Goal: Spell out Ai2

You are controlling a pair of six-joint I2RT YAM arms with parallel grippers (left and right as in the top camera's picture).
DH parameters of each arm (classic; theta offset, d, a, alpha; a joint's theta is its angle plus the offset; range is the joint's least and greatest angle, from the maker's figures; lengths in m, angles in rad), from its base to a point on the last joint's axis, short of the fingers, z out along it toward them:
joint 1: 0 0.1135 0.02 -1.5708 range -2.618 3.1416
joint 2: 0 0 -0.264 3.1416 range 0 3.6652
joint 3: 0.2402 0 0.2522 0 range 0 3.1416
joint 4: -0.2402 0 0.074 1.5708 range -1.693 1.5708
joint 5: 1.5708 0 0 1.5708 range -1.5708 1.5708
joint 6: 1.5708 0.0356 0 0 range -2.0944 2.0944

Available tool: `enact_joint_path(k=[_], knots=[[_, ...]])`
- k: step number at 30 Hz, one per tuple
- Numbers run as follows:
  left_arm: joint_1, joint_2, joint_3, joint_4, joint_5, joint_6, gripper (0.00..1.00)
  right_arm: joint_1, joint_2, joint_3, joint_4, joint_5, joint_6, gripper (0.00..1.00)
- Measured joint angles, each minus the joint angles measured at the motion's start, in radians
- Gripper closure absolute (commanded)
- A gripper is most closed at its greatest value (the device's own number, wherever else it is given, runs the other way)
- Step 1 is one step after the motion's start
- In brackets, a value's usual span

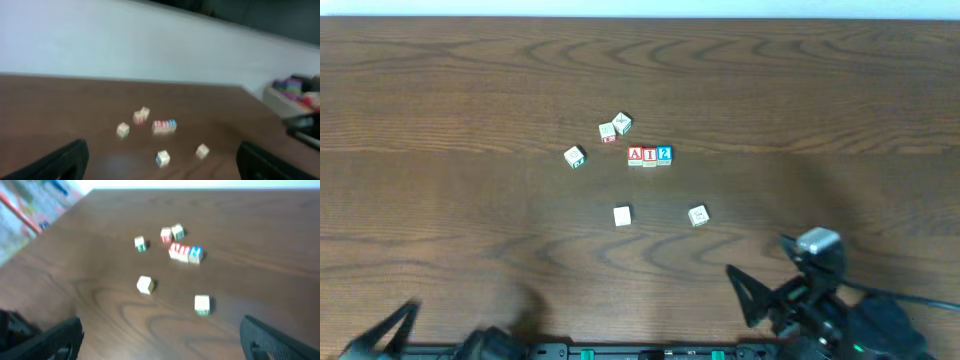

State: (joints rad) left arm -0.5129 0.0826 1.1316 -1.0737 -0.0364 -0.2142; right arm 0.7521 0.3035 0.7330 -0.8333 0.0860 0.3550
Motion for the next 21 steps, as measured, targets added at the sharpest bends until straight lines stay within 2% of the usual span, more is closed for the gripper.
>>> enact_joint_path(k=[2, 6, 13, 21], knots=[[0.000, 0.014, -0.164, 0.137, -0.005, -0.006, 0.05, 0.000, 0.000, -0.101, 0.132, -0.016, -0.051, 0.01], [-0.001, 0.034, -0.408, 0.356, -0.013, -0.017, 0.05, 0.000, 0.003, -0.238, 0.283, -0.029, -0.142, 0.01], [-0.001, 0.046, -0.733, 0.619, -0.037, -0.006, 0.05, 0.000, 0.003, -0.434, 0.555, -0.070, -0.270, 0.01], [-0.001, 0.046, -0.879, 0.657, -0.069, 0.020, 0.05, 0.000, 0.003, -0.579, 0.660, -0.090, -0.292, 0.01]])
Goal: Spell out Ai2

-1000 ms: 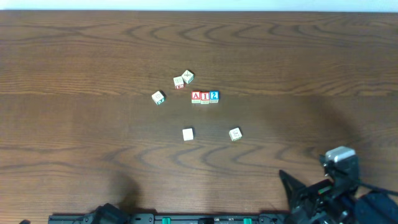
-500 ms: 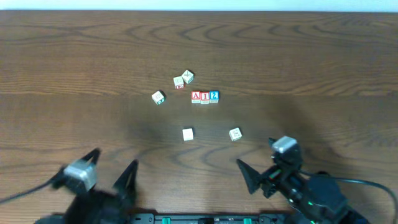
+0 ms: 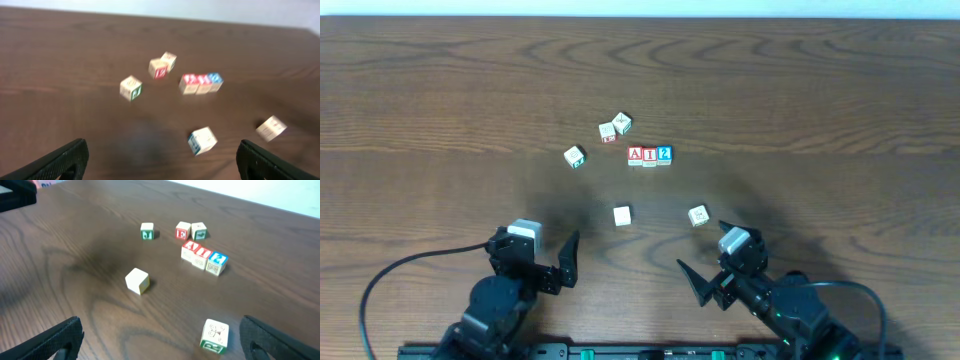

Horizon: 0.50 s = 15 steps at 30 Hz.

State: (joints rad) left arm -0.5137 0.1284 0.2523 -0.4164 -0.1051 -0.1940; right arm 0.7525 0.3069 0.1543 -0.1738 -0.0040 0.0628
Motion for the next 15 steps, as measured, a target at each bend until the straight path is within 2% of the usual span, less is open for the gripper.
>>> enact_joint_path(k=[6, 12, 15], knots=[[0.000, 0.000, -0.058, 0.023, -0.035, 0.011, 0.05, 0.000, 0.000, -0.069, 0.127, 0.004, 0.052, 0.01], [0.000, 0.000, -0.164, 0.234, -0.062, 0.011, 0.05, -0.007, 0.013, -0.148, 0.176, 0.089, 0.109, 0.01], [0.000, 0.000, -0.172, 0.264, -0.114, 0.011, 0.05, -0.019, 0.029, -0.148, 0.183, 0.136, 0.133, 0.01]])
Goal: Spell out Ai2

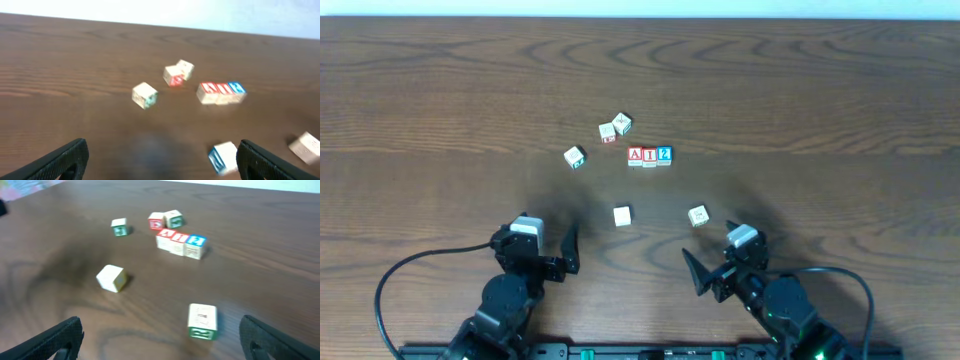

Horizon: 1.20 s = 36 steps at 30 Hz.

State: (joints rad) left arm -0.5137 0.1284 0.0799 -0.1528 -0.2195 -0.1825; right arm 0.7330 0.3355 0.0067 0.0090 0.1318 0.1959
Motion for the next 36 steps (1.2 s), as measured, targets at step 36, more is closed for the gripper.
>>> enact_joint_path(k=[36], knots=[[0.276, -0.082, -0.002, 0.008, -0.099, 0.031, 0.05, -0.390, -0.081, 0.000, -0.051, 0.113, 0.043, 0.01]])
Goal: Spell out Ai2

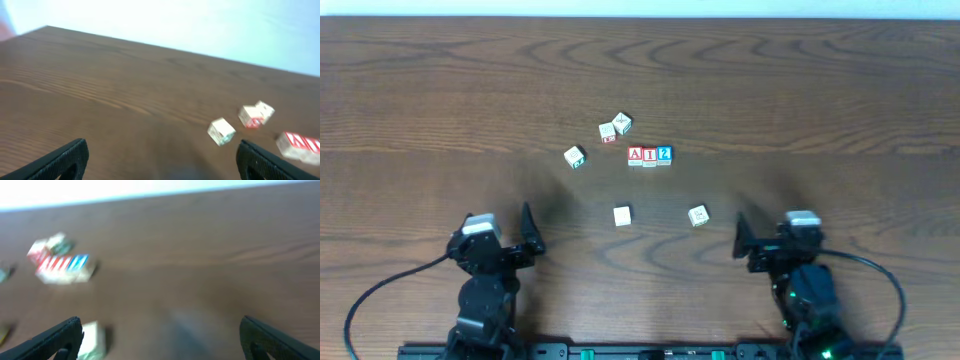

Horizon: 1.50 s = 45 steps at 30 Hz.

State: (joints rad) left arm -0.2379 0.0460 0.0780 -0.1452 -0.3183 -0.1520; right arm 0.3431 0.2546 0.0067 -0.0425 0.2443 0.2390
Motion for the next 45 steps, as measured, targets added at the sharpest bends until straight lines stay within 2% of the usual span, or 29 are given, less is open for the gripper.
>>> enact_joint_path(k=[7, 13, 45], knots=[[0.080, -0.031, 0.000, 0.000, -0.003, 0.000, 0.05, -0.231, -0.086, 0.000, 0.000, -0.001, 0.002, 0.01], [0.081, -0.034, 0.000, 0.000, -0.003, 0.000, 0.05, -0.331, -0.224, 0.000, 0.002, 0.000, 0.006, 0.01], [0.149, -0.035, 0.000, 0.000, -0.003, 0.000, 0.05, -0.394, -0.242, 0.000, 0.001, 0.000, 0.006, 0.01]])
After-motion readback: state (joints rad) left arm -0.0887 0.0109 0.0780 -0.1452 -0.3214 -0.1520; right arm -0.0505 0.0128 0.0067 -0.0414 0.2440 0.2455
